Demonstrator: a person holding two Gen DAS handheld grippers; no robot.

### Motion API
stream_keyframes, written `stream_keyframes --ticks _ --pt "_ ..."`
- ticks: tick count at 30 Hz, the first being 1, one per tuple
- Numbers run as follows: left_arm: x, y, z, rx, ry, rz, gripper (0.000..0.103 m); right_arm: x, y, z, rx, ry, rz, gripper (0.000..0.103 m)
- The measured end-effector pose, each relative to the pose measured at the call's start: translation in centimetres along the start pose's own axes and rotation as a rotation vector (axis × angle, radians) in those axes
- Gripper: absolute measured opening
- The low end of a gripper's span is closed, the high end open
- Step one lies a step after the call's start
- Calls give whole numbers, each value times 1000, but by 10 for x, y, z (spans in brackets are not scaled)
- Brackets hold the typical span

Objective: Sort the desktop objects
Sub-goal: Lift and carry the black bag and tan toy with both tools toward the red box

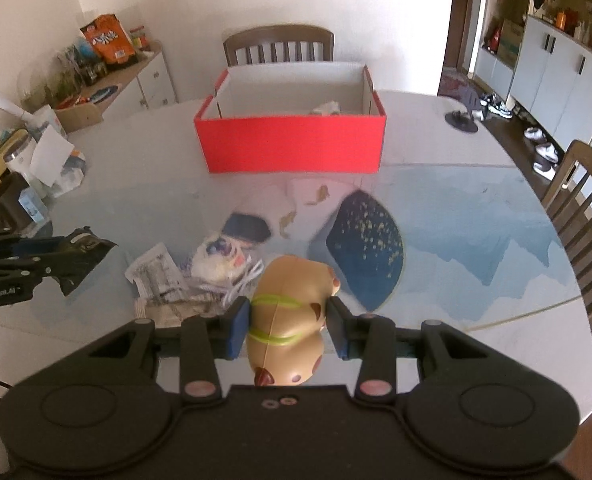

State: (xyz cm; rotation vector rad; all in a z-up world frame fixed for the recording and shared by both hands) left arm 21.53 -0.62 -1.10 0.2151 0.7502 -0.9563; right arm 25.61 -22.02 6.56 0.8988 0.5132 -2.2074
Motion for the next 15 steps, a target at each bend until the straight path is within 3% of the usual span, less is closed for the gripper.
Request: stream_keyframes --ticks 15 --pt "27 -19 64 19 -36 10 30 0 -18 54 -2 -64 5 41"
Point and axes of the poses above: each gripper's, at about its wrist camera, not at the fingertips, and x roughly the way its jaws point, y to its left, z to its top, the point moved 5 cm from there along x, roughly the way its jaws point, and after that the axes turned 6 degrees about x, right-handed, at the moved point
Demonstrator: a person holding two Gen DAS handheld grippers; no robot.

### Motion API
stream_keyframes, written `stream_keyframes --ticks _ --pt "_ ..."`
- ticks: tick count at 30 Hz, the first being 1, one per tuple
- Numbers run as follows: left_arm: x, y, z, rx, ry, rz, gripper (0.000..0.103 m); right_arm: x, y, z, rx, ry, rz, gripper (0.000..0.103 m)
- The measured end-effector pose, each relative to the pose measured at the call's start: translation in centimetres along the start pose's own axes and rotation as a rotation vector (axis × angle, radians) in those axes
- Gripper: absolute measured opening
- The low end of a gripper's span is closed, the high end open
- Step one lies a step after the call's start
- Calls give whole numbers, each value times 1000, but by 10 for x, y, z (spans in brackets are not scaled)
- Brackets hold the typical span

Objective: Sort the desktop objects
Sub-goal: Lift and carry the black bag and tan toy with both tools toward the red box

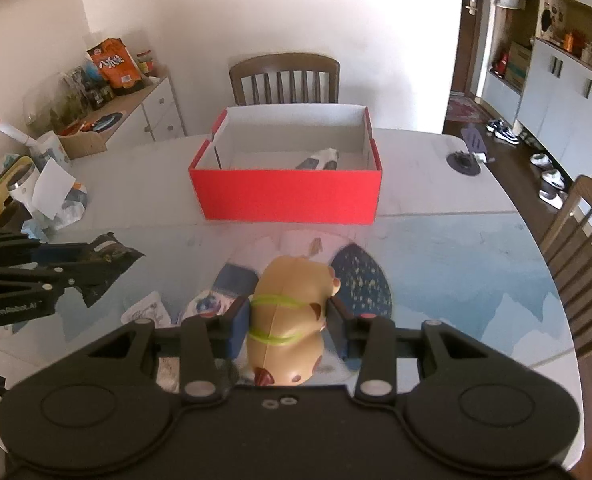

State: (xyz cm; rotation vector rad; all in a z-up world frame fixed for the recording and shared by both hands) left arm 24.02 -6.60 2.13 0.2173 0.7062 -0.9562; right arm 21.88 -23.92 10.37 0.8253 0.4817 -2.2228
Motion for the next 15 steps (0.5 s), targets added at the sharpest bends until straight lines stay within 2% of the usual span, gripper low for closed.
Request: stream_keyframes --ticks 15 --pt "45 -7 69 -23 -14 22 30 27 -29 70 -37 -23 32 41"
Point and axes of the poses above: each gripper's, at about its wrist camera, not at the fingertips, and x roughly the way its jaws point, y to its left, z to its top, the point moved 5 cm from there along x, roughly the way its jaws point, and after that the axes turned 6 degrees about x, right-handed, at the moved point
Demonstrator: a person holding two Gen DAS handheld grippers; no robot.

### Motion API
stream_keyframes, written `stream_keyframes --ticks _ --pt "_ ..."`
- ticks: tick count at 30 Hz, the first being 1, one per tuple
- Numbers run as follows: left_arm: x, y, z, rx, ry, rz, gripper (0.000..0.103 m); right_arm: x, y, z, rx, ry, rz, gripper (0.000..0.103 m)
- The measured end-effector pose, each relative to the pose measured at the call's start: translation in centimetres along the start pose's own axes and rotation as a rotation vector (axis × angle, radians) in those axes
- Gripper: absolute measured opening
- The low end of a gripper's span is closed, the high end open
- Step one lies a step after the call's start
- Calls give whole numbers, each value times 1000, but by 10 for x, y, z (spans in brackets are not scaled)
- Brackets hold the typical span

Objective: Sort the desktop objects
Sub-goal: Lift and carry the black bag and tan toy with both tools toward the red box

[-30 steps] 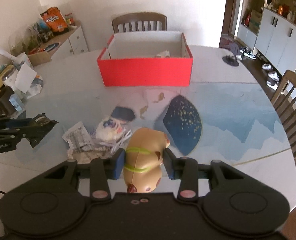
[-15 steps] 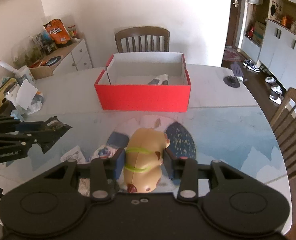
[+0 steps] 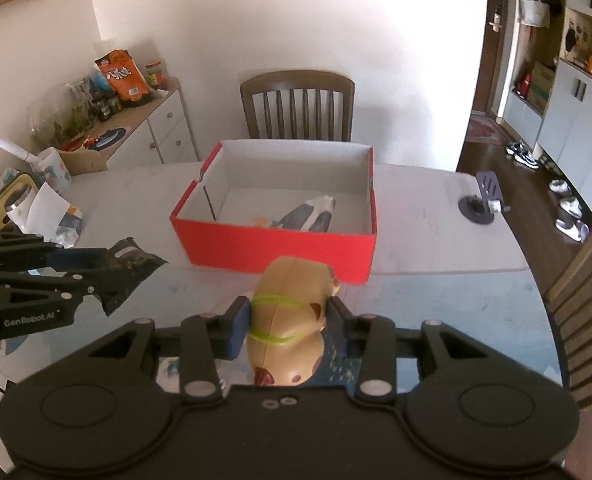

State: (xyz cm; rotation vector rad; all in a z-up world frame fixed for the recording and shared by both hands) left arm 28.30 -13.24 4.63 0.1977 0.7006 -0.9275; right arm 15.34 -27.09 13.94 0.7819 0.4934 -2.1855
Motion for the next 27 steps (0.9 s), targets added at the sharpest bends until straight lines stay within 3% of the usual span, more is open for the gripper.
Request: stream_keyframes --ticks 12,27 --pt "35 -1 47 16 1 32 30 26 -14 43 -29 11 13 41" --pt "84 24 86 13 34 66 30 72 -24 95 -27 51 21 41"
Point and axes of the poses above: each gripper's, at about its wrist camera, not at the fingertips, and x roughly the way its jaws point, y to its left, z to its top, the point moved 5 cm from there along x, roughly the way its jaws point, and after that the axes turned 6 degrees about x, right-handed, at the moved point
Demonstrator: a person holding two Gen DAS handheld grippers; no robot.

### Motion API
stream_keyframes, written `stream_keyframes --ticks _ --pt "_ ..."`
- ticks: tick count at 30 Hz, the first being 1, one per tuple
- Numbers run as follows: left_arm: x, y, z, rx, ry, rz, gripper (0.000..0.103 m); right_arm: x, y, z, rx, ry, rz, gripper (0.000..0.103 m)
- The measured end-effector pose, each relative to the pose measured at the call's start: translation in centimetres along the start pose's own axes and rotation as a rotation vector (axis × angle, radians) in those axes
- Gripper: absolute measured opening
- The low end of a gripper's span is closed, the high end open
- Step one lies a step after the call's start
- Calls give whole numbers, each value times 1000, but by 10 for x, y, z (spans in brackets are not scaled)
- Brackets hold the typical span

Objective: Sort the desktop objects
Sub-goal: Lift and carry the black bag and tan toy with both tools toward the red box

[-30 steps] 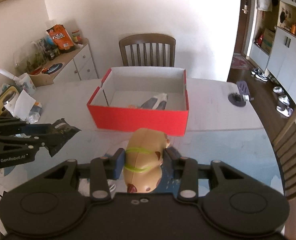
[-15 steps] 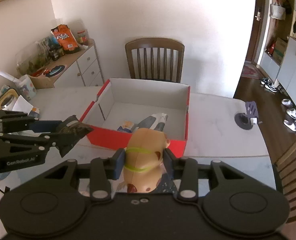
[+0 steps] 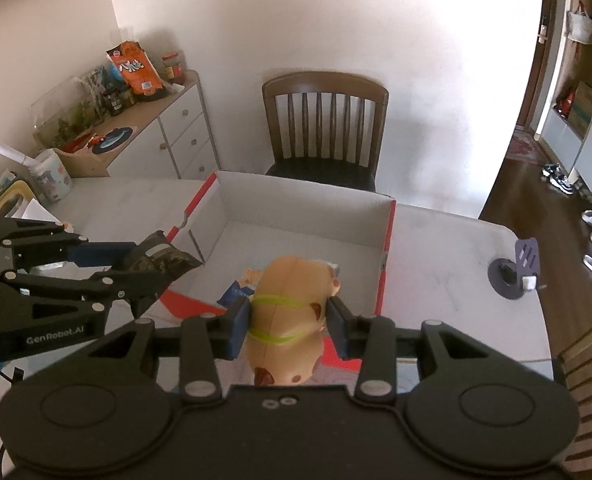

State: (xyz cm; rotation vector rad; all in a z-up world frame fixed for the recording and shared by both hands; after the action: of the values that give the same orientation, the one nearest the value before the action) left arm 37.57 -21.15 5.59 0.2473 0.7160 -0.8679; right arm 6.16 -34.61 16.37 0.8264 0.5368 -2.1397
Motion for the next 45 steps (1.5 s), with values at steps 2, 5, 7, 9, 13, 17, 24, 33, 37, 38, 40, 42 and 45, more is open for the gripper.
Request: stream_keyframes --ticks 2,5,7,9,13,17,24,33,37,38,40,42,45 --pt "7 5 2 -2 7 4 30 8 -2 4 2 7 2 41" --pt "20 11 5 -10 21 7 30 19 -5 11 5 18 5 41" --pt "30 14 5 -24 35 6 30 27 -7 15 7 26 5 41" --pt "41 18 5 -37 48 5 30 37 -9 19 15 35 5 41" --pt "61 25 3 -46 76 14 30 57 -11 25 28 58 -1 41" --pt "81 33 3 -52 96 18 30 75 -14 27 43 77 -5 41" --pt "113 40 -2 -59 138 34 30 104 -24 36 89 98 -15 41" --pt "142 47 -12 -58 190 45 30 141 -26 40 124 134 -36 41" --pt "151 51 -15 -62 207 53 30 156 -27 35 131 162 -51 42" --pt "154 52 -16 -63 212 55 30 158 -28 34 133 168 -57 42" --pt "159 53 -18 -61 227 60 30 164 -30 30 143 183 -68 42" --pt "164 55 -21 -63 242 64 30 168 -31 26 145 197 -75 42" --pt "171 57 -26 -64 262 72 30 172 -32 20 149 212 -80 42"
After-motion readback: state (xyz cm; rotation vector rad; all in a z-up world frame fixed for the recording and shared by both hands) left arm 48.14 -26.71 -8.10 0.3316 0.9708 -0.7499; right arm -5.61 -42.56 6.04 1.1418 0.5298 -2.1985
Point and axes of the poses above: each gripper's, at about its wrist camera, not at the fingertips, and x roughly the way its jaws point, y to its left, z to its top, the point moved 5 cm from there along x, roughly the way its jaws point, and after that the axes turned 6 degrees about x, right-handed, at the moved point
